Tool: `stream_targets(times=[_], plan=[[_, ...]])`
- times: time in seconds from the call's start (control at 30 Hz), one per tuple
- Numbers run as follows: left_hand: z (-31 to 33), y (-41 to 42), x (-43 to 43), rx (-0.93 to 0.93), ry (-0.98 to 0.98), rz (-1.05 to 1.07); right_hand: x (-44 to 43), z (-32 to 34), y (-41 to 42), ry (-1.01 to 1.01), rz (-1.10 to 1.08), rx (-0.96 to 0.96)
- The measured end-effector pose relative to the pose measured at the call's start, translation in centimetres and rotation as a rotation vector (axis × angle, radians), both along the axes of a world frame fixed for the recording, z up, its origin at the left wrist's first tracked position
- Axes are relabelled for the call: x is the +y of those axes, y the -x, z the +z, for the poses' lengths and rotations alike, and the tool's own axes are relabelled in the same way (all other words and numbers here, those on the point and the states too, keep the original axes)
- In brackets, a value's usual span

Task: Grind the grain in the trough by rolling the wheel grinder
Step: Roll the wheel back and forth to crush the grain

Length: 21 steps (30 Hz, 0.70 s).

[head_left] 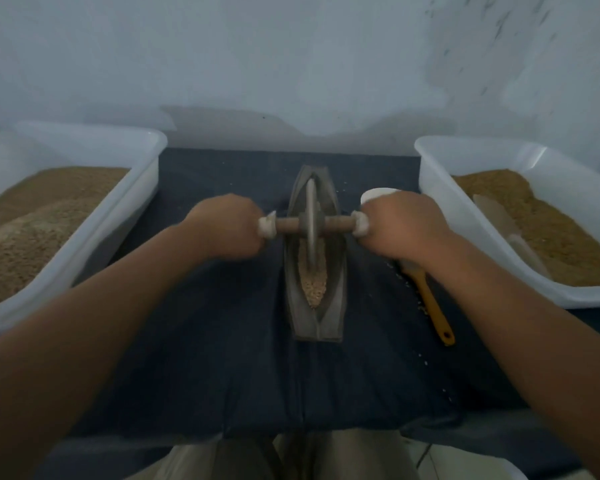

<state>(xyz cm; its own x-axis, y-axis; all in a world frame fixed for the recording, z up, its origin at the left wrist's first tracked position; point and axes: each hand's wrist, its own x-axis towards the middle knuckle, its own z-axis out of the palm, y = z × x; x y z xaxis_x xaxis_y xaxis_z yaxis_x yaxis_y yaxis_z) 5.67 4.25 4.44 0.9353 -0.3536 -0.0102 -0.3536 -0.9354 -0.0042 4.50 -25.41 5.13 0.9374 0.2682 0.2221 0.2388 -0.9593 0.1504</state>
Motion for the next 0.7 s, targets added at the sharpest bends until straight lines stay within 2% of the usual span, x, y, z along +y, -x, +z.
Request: stream_targets(times=[0.07, 0.17, 0.27, 0.47, 0.57, 0.7], plan=[[-0.7, 2.7, 1.4, -0.027, -0.019, -0.068, -1.5, -0.1, 3.3, -0.059, 0.100, 0.050], [-1.4, 4.3, 2.1, -0.136, -0.017, -0.116, -3.0, -0.9, 6.5, -0.116, 0.111, 0.095], [-1.4, 2.3, 1.1, -0.170, -0.034, -0.040, -2.0, -1.2, 3.7, -0.066, 0.021, 0.071], [-1.0, -3.8, -0.9, -0.153, 0.054, 0.174, -0.2, 0.9, -4.5, 0.014, -0.084, -0.016], [-2.0, -2.2, -0.3, -0.131, 0.076, 0.134, -0.6, 0.1, -2.7, 0.008, -0.037, -0.049], [-2.5, 2.4, 2.0, -0.201, 0.023, -0.006, -2.6, -2.0, 3.3, -0.099, 0.072, -0.033]])
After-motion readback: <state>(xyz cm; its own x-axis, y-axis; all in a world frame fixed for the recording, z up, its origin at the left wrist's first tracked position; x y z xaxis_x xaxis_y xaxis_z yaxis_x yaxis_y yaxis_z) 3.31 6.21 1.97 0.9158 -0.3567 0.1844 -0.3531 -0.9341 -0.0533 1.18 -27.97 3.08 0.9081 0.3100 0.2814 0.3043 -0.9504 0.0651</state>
